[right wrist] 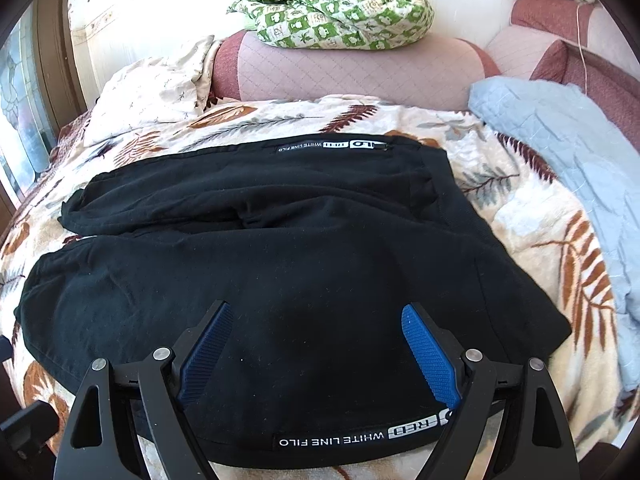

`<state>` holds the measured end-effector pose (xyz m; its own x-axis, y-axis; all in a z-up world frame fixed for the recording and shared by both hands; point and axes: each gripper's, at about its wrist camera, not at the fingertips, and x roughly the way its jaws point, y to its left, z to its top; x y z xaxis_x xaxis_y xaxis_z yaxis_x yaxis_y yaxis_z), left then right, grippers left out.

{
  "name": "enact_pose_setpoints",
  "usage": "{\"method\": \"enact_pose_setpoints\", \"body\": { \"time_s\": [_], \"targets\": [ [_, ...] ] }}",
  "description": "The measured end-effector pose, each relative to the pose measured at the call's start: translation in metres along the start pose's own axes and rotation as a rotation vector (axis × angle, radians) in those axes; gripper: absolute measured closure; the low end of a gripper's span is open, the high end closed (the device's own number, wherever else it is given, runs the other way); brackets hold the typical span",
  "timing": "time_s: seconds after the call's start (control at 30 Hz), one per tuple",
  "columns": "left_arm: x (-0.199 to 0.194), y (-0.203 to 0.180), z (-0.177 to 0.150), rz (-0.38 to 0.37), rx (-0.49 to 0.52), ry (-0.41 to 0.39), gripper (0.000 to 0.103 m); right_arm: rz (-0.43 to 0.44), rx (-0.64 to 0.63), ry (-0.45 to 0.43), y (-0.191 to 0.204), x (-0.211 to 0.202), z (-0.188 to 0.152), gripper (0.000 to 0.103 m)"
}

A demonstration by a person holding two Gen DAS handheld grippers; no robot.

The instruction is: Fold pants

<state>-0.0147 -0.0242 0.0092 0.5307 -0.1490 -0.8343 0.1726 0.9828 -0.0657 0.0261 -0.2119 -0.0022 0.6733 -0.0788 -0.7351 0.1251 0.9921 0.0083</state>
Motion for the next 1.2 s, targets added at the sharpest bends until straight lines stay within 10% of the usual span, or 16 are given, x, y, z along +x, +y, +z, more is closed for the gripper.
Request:
{"method": "enact_pose_setpoints", "body": {
  "time_s": [0.6,1.2],
  "targets": [
    [-0.019,0.053,0.017,0.161,-0.005,-0.102,0.000,-0.052,-0.068,0.033,0.021,-0.019,-0.010,0.012],
    [0.004,0.073,0.018,0.139,-0.029,-0.033,0.000,-0.058,-0.104,0.066,0.028,-0.008,-0.014,0.012]
  ]
}}
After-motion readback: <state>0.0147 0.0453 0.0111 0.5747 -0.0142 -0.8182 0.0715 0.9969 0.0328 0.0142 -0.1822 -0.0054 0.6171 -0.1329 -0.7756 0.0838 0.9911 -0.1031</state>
